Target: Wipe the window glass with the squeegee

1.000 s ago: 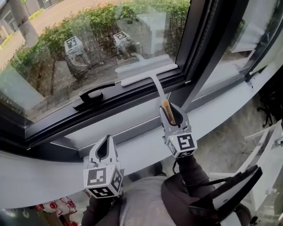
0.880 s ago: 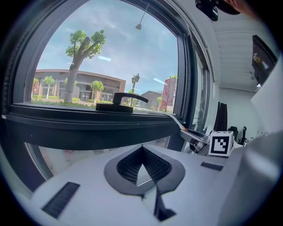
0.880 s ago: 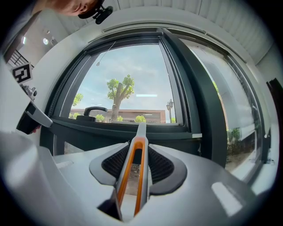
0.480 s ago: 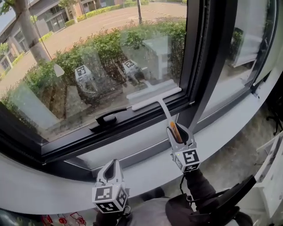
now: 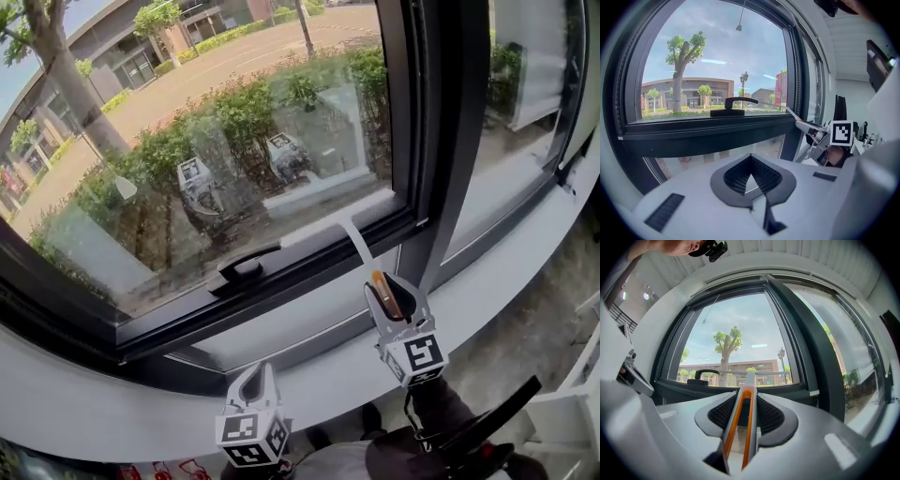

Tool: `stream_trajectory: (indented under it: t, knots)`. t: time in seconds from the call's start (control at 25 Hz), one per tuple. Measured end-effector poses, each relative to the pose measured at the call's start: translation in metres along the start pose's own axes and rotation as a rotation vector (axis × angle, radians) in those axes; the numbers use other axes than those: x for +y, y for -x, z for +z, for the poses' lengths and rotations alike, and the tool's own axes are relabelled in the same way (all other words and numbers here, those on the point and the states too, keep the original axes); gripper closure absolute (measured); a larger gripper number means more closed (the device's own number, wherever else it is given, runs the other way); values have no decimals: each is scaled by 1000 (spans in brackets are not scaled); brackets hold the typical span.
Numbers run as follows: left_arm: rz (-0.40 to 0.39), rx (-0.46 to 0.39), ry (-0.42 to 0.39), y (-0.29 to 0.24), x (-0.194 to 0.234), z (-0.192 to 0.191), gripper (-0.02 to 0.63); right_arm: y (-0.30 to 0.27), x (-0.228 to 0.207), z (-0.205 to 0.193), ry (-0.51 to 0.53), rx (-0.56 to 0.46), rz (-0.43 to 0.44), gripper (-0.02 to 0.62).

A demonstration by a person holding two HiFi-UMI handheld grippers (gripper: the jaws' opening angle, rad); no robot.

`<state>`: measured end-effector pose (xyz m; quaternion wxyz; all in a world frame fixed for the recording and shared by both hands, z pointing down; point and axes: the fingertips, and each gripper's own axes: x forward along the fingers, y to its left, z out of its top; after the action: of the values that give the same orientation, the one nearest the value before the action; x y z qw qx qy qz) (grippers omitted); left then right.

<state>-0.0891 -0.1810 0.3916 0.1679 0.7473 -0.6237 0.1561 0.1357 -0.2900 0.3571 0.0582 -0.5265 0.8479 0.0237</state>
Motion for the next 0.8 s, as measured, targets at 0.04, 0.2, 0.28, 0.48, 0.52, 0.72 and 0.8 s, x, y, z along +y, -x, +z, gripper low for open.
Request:
stream_trajectory:
  t: [0.04,0.2,0.28,0.48,0.52,0.72,0.8]
  knots:
    - [-5,-8,2,3,5,1,606,-1,6,14,7,-24,2,465]
    - [15,-41,25,19,37,3,606,-21,35,80,43,-131,11,465]
    - [37,-65,43,26,56,4,606,-39,54,118,81,-196,19,465]
    - [30,-105,80,39,87,5,606,-79,97,202,155,-337,10,465]
    - [35,-114,85,41,92,5,606,-83,100,208,153,-348,-1,465]
    - [61,-119,100,43,114,6,606,-80,106,214,149,-383,-29,465]
    - [49,-120,98,42,112,6,606,-75,116,227,158,-419,-18,465]
